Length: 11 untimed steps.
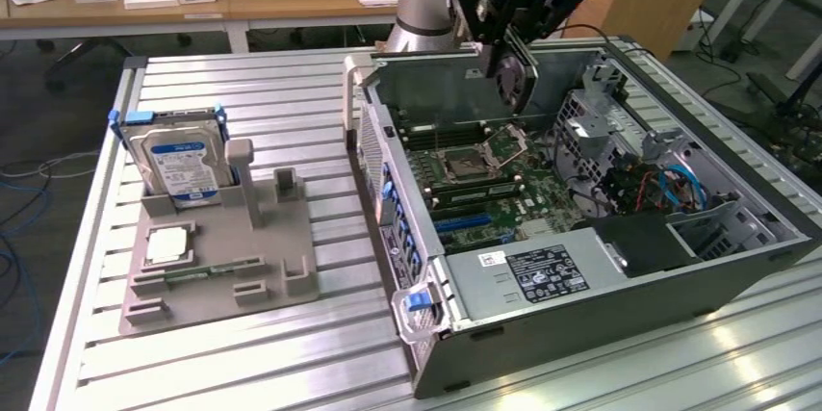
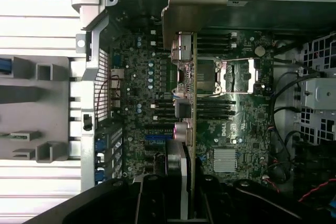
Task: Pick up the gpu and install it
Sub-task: 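Pick up the gpu and move the gpu toward the slot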
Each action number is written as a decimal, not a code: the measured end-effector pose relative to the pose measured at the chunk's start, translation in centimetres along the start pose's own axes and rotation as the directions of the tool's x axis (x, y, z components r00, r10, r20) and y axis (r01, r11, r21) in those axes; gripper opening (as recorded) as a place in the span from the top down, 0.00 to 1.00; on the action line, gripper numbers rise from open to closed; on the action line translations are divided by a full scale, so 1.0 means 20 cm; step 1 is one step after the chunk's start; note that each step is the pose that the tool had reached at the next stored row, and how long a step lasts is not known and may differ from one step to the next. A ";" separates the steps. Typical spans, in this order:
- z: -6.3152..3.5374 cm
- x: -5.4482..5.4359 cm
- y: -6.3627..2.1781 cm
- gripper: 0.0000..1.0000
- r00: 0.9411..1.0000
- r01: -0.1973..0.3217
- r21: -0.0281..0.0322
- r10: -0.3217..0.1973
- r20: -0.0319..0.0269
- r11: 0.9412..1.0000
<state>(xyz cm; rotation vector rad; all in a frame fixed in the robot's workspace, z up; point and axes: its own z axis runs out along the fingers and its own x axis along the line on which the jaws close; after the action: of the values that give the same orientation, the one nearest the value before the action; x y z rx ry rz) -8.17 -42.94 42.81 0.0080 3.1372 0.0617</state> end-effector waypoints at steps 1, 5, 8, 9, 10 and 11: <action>0.000 -0.01 0.000 0.72 1.000 0.000 0.000 0.000 0.000 1.000; 0.001 -0.05 0.000 0.72 1.000 0.000 0.000 0.000 0.000 1.000; 0.001 -0.07 0.000 0.72 1.000 0.000 0.000 0.000 0.000 1.000; 0.001 -0.08 0.000 0.72 1.000 0.000 0.000 0.000 0.000 1.000; 0.001 -0.09 0.001 0.72 1.000 0.000 0.000 0.000 0.000 1.000; 0.001 -0.10 0.001 0.72 1.000 0.000 0.000 0.000 0.000 1.000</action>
<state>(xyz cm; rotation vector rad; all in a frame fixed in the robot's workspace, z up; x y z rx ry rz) -6.13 -42.94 42.80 0.0080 3.1373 0.0617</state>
